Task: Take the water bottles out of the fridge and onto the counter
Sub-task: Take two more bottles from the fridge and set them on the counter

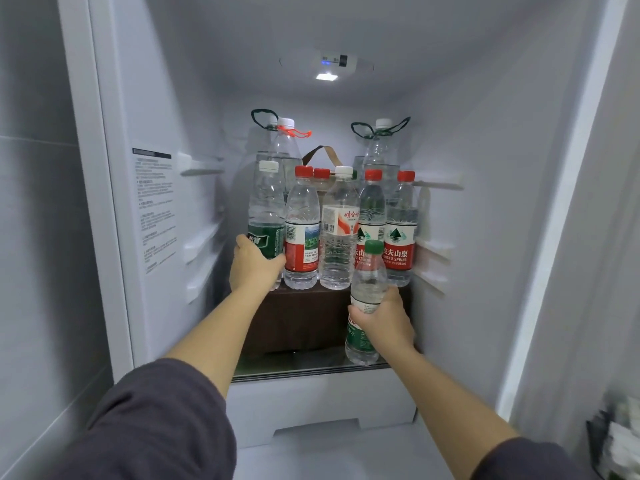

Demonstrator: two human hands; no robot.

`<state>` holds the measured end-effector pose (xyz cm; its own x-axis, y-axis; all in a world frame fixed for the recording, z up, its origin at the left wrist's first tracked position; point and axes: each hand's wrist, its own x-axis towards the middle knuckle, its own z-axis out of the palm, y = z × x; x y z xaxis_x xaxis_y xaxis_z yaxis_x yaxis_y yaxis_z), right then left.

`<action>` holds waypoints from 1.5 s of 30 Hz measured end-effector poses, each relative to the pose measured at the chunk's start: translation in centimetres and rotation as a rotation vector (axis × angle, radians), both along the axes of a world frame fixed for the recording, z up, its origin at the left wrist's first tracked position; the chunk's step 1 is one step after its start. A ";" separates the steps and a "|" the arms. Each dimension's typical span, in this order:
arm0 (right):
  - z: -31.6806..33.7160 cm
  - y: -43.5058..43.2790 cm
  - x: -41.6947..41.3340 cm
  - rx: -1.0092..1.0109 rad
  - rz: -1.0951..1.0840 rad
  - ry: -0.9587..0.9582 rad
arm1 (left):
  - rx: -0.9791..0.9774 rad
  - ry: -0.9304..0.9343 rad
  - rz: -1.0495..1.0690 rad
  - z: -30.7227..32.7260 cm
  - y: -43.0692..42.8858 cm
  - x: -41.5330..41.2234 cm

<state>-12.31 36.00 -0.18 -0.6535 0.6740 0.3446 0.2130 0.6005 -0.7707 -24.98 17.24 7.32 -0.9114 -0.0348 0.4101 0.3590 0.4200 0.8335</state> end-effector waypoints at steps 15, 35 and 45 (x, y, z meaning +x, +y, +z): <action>-2.6 -4.2 5.0 -0.130 0.185 0.241 | -0.044 0.091 -0.181 -10.2 -2.5 11.6; -14.2 -4.5 8.3 -0.218 0.151 0.071 | -0.107 -0.183 -0.135 -24.9 -2.9 15.2; -16.2 -3.2 7.5 -0.394 0.248 -0.007 | -0.008 -0.279 -0.188 -25.5 -2.5 13.3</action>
<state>-4.86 32.77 -16.42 -0.8130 0.5755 0.0889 0.1055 0.2957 -0.9494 -11.66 14.78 -18.22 -0.9788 0.1466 0.1431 0.1888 0.3751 0.9075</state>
